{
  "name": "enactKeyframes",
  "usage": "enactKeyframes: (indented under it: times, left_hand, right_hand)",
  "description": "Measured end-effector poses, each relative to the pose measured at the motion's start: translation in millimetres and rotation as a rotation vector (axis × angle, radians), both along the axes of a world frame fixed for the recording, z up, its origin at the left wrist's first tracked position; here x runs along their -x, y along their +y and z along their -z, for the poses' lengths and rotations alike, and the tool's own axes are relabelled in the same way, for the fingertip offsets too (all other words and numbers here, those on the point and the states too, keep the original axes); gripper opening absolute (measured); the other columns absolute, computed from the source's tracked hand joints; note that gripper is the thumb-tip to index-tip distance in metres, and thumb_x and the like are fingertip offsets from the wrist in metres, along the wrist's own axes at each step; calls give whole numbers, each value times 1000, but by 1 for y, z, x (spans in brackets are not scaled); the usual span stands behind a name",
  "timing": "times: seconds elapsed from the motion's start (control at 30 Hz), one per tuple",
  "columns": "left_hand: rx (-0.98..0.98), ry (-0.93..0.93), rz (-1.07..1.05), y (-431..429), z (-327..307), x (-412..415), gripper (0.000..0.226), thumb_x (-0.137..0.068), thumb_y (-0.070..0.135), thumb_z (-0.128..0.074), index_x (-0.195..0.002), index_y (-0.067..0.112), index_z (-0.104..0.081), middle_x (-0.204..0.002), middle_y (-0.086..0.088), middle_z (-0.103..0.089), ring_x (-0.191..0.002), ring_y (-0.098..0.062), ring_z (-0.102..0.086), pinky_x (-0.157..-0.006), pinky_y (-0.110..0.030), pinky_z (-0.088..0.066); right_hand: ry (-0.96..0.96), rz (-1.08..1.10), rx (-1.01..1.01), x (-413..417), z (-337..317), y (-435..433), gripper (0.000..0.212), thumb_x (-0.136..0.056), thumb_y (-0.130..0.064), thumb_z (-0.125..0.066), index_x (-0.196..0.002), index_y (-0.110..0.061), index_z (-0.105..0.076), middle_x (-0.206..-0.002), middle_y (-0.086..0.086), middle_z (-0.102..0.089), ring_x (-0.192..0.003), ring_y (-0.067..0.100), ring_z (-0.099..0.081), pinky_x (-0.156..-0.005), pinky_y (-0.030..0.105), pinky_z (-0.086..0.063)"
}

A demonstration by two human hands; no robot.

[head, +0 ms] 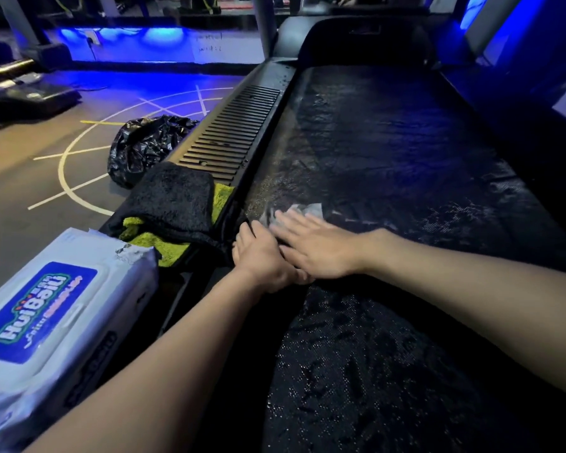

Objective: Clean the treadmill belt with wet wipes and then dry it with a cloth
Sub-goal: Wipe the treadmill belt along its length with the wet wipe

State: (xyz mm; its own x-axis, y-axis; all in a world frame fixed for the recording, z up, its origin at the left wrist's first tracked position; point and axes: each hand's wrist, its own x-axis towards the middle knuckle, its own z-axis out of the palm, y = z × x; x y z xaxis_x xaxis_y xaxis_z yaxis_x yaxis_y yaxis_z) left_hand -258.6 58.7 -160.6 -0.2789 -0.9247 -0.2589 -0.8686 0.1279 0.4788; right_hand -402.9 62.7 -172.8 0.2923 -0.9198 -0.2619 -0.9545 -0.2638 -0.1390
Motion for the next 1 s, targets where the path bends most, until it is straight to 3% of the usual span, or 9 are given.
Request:
enactKeyframes:
  times: [0.17, 0.3, 0.4, 0.5, 0.67, 0.73, 0.8, 0.9, 1.0]
  left_hand:
    - [-10, -44, 40, 4, -2, -2, 141, -62, 59, -82, -151, -1, 9, -160, -20, 10, -149, -31, 6, -122, -37, -1]
    - [1, -50, 46, 3, -3, -1, 138, -63, 59, -81, -152, -1, 5, -160, -21, 8, -149, -31, 5, -122, -37, -2]
    - [5, -55, 42, 4, -2, -1, 136, -64, 58, -82, -152, 0, 3, -160, -21, 8, -149, -31, 4, -121, -37, -3]
    - [34, -65, 46, 3, 1, -2, 130, -65, 54, -82, -152, -1, -2, -160, -22, 3, -149, -31, 0, -120, -38, -5]
    - [15, -80, 46, 4, -2, 0, 130, -66, 58, -80, -152, 1, -2, -160, -21, 4, -149, -33, 1, -121, -38, -4]
    - [25, -79, 49, 3, -1, 0, 122, -71, 51, -79, -152, 1, -3, -160, -22, 3, -149, -32, 0, -121, -38, -4]
    - [41, -73, 49, 1, 1, 0, 112, -76, 43, -76, -152, 0, -6, -159, -22, -1, -149, -32, -2, -121, -40, -5]
    - [37, -87, 54, 2, 1, 0, 122, -69, 50, -81, -152, 1, -6, -160, -21, 0, -149, -31, -1, -121, -39, -5]
    - [31, -75, 51, 1, 1, 0, 115, -74, 42, -79, -152, 0, -6, -160, -21, 0, -149, -31, -2, -121, -39, -5]
  right_hand:
    - [-36, 126, 26, 21, -8, 7, 61, -106, -47, -19, -159, -20, -3, -166, 5, 9, -151, 18, 14, -121, 37, 9]
    - [-223, 205, 33, 5, -9, 4, 53, -105, -50, -14, -156, -42, -6, -166, 5, 6, -152, 25, 12, -123, 45, 6]
    - [-160, 266, 28, -4, 0, 4, 60, -104, -51, -7, -159, -27, -8, -166, 8, 6, -152, 20, 14, -123, 43, 7]
    - [-185, 158, 10, -4, 4, 19, 63, -105, -50, -11, -159, -20, -8, -166, 0, 6, -151, 12, 13, -123, 38, 8]
    - [-329, 319, 54, 12, -10, 21, 55, -107, -44, -14, -151, -23, -39, -166, 10, 2, -153, 24, 9, -123, 42, 2]
    - [-208, 227, 51, -5, -5, 26, 59, -106, -46, -12, -151, -15, -34, -165, 16, -7, -153, 24, 3, -123, 40, 2]
    - [-131, 154, 91, -11, -2, 33, 64, -103, -51, -9, -156, -17, -22, -166, 13, 4, -153, 21, 8, -124, 40, 5]
    - [-238, 215, 146, -7, -10, 36, 61, -103, -53, -11, -159, -28, -6, -166, 5, 12, -152, 19, 11, -124, 41, 4]
    - [-181, 139, 58, -13, -3, 36, 64, -104, -49, -9, -159, -17, -4, -166, 5, 6, -152, 17, 11, -122, 31, 9]
